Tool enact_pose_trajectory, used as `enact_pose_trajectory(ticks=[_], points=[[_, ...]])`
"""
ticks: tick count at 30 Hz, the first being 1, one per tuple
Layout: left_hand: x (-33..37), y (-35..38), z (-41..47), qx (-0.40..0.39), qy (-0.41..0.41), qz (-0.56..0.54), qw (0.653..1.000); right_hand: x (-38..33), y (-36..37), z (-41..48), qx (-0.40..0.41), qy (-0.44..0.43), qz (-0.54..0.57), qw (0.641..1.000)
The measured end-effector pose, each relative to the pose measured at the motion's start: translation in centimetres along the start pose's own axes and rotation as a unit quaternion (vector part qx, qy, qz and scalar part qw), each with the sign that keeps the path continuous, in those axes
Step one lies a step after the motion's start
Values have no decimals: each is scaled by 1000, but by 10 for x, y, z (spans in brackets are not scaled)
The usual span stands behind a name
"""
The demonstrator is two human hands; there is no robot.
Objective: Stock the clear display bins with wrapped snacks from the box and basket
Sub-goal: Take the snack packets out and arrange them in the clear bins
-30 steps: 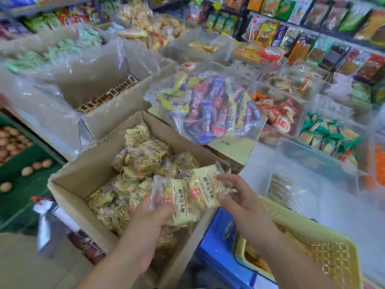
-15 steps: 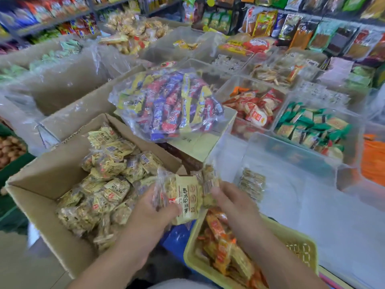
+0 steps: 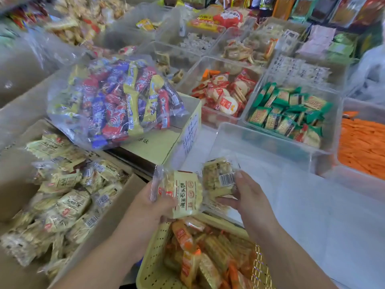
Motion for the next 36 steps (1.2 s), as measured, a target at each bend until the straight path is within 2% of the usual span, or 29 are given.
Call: enact_pose_trajectory(ticks=[4,7,11,13,21,25,28,32,36], points=[[-11,3,23,12,-29,-57,998,-2,-42,46,86,-41,-55,994],[-17,2,31,26,-42,-88,995,-2,-68,94,129,-73,-184,972],[-22,1,34,29,-47,-107,993,8,-79,149,74,-121,-440,887],[-23,0,35,33,-45,-112,992,22,-77,167,25,-95,-495,863],[-30,-7,34,36,-38,-117,992,48,-47,184,-106,-53,-532,839],[-30,-8,31,44,-43,-142,988,50,-43,184,-141,-27,-560,816],[-27,-7,28,46,-52,-176,982,48,-44,180,-147,-18,-568,810],[-21,-5,23,40,-43,-182,981,40,-41,166,-115,-29,-553,825],[-17,-5,19,37,-21,-158,987,22,-27,137,-86,-84,-542,832]])
Point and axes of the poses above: each hand's wrist, its own z-axis towards the middle knuckle, its own y-axis out of the palm, x = y × z, the point moved 3 cm from there along z, towards the middle knuckle, and after that the axes turned 5 degrees about z, right-handed, at the moved point
